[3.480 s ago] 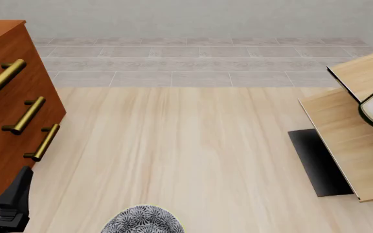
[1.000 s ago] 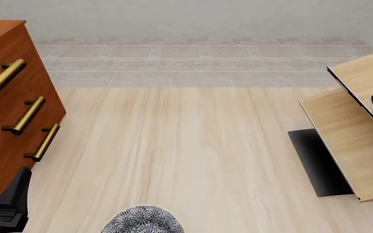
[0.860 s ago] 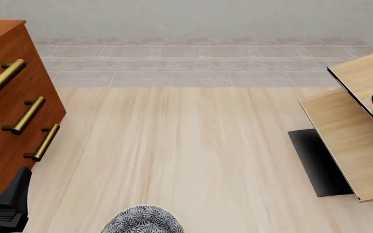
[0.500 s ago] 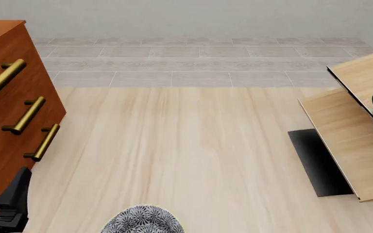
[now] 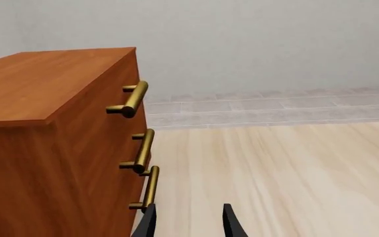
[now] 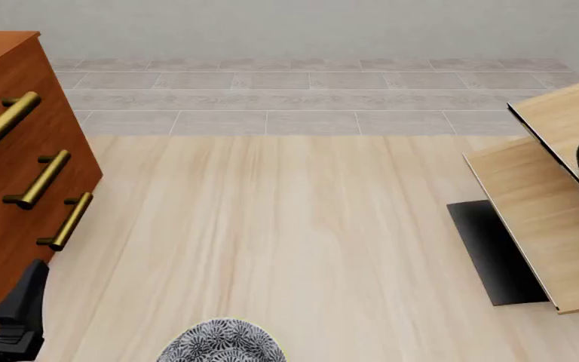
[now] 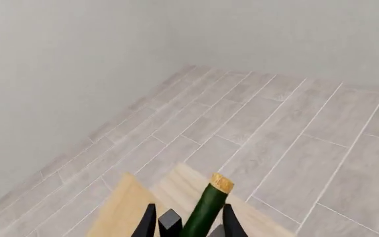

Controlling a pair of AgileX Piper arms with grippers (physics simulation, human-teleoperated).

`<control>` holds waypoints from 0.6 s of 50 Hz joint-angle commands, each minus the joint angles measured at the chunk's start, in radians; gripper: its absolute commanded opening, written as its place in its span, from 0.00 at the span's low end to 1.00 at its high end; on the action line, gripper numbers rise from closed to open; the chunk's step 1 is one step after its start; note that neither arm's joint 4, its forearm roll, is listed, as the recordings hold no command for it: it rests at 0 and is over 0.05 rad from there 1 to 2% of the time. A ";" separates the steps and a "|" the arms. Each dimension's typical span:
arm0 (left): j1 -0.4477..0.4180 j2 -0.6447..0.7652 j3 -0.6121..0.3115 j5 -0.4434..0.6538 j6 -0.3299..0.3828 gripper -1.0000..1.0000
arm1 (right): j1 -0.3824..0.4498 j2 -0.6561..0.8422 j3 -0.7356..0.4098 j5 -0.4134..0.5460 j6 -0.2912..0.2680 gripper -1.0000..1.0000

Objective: Put the wine bottle on the wine rack.

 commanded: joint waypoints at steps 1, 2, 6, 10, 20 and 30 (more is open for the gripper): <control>0.001 0.004 0.000 -0.008 -0.003 1.00 | 0.001 0.000 0.001 0.008 0.002 1.00; 0.001 0.005 0.000 -0.009 -0.002 1.00 | 0.000 -0.001 0.000 0.008 0.001 1.00; -0.002 0.006 0.000 -0.010 -0.003 1.00 | 0.003 -0.005 -0.005 0.012 0.004 1.00; 0.001 0.007 0.000 -0.013 -0.002 1.00 | 0.002 -0.014 -0.013 0.023 0.004 1.00; -0.001 0.009 0.000 -0.015 -0.004 1.00 | -0.003 -0.036 -0.030 0.045 0.003 1.00; -0.003 0.011 0.000 -0.015 -0.006 1.00 | 0.000 -0.064 -0.054 0.073 -0.003 1.00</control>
